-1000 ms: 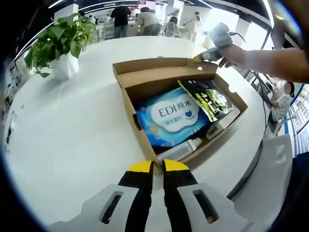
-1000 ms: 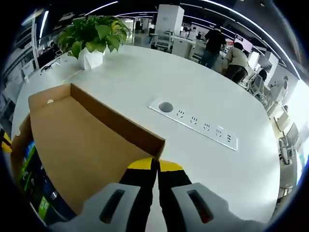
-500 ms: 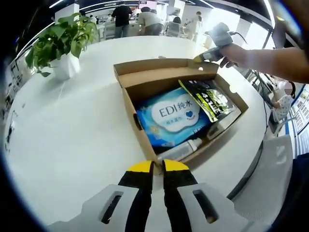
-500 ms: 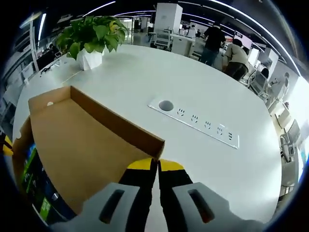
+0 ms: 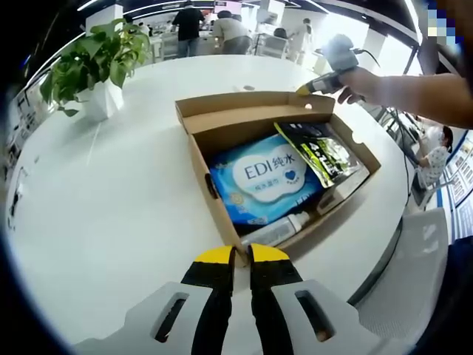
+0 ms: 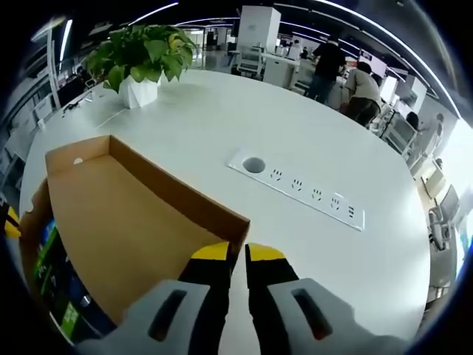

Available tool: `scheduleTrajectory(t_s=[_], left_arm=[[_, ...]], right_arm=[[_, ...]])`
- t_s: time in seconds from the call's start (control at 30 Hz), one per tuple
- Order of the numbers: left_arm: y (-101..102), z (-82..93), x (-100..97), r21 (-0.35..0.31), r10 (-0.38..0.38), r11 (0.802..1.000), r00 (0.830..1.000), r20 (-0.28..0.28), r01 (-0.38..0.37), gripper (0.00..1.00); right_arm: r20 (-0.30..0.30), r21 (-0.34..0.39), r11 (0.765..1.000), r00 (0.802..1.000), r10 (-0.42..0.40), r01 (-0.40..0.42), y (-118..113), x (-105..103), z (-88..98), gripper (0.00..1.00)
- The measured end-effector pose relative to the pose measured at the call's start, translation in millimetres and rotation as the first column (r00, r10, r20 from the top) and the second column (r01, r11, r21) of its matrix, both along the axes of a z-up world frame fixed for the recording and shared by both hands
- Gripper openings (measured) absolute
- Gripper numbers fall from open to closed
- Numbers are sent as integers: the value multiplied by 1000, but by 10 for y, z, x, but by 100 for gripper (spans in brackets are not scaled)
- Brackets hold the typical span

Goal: Operate the shoe box by opening the lid, removing the specified soft item, and placing it in the target area until the item is outside and the box remains undamaged.

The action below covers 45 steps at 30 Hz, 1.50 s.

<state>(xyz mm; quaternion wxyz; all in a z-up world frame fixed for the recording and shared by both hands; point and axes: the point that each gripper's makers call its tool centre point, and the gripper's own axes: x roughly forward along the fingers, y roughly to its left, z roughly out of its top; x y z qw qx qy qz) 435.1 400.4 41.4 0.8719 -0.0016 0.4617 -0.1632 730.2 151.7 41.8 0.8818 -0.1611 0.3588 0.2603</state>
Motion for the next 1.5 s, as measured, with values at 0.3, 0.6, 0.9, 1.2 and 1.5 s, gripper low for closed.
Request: scheduleTrajectory(t_s=[0.3, 0.6, 0.9, 1.2, 1.5], left_arm=[[-2, -3, 2, 1, 3, 1000, 1000, 3, -3, 4], [-1, 6, -1, 1, 5, 1000, 1000, 13, -5, 4], [-8, 23, -11, 21, -9, 1000, 1000, 15, 9, 5], [5, 67, -67, 15, -3, 1000, 1000, 15, 3, 3], [37, 178, -101, 36, -3, 999, 1000, 25, 2, 4]], right_arm=[[51, 33, 999, 999, -3, 1, -12, 7, 213, 13], [113, 88, 995, 993, 31, -41, 55, -322, 569, 15], [146, 111, 989, 986, 82, -99, 197, -713, 781, 15], [148, 132, 985, 985, 91, -111, 227, -991, 840, 14], [132, 135, 983, 986, 103, -121, 192, -1239, 803, 14]])
